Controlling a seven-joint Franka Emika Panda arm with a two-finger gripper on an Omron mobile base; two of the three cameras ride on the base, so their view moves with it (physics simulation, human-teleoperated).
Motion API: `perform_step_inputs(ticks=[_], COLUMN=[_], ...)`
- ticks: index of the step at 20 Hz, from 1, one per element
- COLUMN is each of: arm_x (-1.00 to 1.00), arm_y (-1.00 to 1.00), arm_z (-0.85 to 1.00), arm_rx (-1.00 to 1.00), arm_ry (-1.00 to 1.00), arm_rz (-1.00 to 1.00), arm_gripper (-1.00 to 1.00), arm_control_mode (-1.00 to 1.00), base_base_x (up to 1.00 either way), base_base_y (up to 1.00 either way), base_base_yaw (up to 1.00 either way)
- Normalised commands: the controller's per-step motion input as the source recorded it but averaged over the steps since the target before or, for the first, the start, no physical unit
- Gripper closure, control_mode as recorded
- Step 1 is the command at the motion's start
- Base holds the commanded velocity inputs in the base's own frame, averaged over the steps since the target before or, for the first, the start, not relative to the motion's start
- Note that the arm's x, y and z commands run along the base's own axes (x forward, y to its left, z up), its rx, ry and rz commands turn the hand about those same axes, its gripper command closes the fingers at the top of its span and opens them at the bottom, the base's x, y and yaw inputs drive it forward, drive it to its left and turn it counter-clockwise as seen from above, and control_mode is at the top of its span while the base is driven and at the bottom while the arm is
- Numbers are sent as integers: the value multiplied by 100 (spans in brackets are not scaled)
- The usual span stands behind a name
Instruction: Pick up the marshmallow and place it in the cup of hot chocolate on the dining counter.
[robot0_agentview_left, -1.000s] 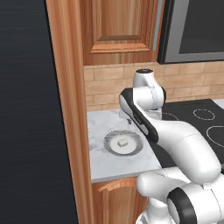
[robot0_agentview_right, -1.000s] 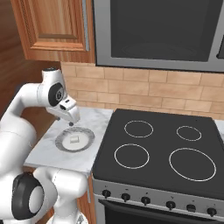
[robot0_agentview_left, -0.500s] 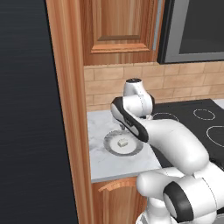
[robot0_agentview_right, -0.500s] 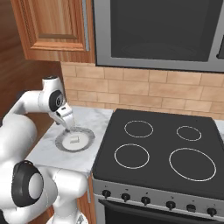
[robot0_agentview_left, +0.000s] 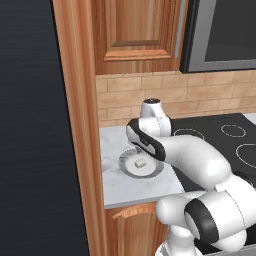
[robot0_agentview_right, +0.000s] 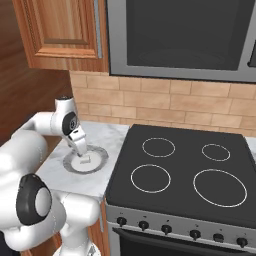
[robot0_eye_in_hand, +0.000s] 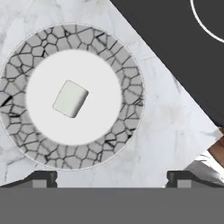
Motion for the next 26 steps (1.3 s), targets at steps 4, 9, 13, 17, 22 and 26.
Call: perform_step_inputs(ticks=[4,9,13,17,22,26], arm_x=[37,30,22,20,6,8], arm_y=[0,0,0,2,0,0], arm_z=[-27,-27,-24,-18,-19,-20], arm_rx=[4,1,0,0,0,0], arm_ry=[0,0,0,1,0,0], arm_rz=[-9,-7,-2,-2,-2,-3], arm_gripper=[-100,-100,-100,-100,-100,-100], arm_control_mode=[-100,-100,-100,-100,-100,-100], base_base_x=[0,0,0,0,0,0], base_base_y=[0,0,0,0,0,0], base_base_yaw=[0,0,0,0,0,0])
